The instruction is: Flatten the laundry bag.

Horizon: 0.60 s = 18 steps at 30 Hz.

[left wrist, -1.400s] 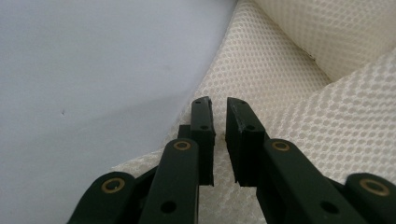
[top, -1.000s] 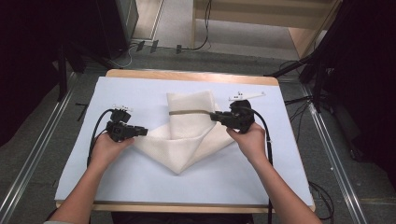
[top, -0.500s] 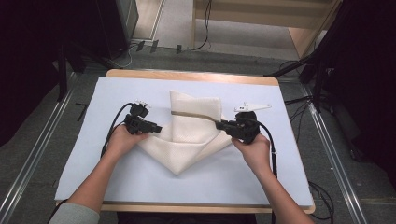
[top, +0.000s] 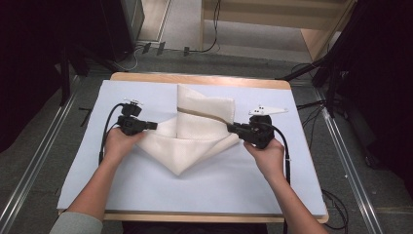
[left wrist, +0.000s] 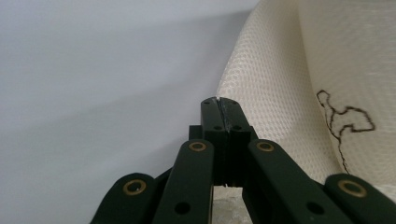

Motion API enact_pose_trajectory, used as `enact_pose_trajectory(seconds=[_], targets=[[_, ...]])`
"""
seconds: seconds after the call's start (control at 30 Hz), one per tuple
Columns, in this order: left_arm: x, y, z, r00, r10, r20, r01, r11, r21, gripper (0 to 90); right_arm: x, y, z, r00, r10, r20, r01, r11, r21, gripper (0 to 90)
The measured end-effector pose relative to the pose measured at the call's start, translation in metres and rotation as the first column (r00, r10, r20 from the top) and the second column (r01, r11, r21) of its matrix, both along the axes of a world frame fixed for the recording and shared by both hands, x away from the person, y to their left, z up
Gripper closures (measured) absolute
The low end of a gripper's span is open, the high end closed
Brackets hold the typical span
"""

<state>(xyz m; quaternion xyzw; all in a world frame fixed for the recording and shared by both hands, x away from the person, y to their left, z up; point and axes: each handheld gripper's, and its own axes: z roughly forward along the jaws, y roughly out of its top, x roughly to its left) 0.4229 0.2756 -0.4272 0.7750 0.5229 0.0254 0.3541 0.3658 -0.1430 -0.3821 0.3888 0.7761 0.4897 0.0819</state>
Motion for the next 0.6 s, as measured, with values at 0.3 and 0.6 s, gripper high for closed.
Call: enact_pose_trajectory(seconds=[0.3, 0.6], targets=[[-0.007, 0.054, 0.014, 0.9783, 0.201, 0.051, -0.196, 0.9763, -0.093, 90.0, -0.007, 0.006, 0.01, 0.9993, 0.011, 0.034, -0.012, 1.0, 0.013, 85.4], [-0.022, 0.086, 0.015, 0.9628, 0.269, 0.026, -0.265, 0.9583, -0.107, 90.0, -0.02, -0.003, -0.001, 0.9998, -0.005, 0.018, 0.005, 1.0, -0.001, 85.3]])
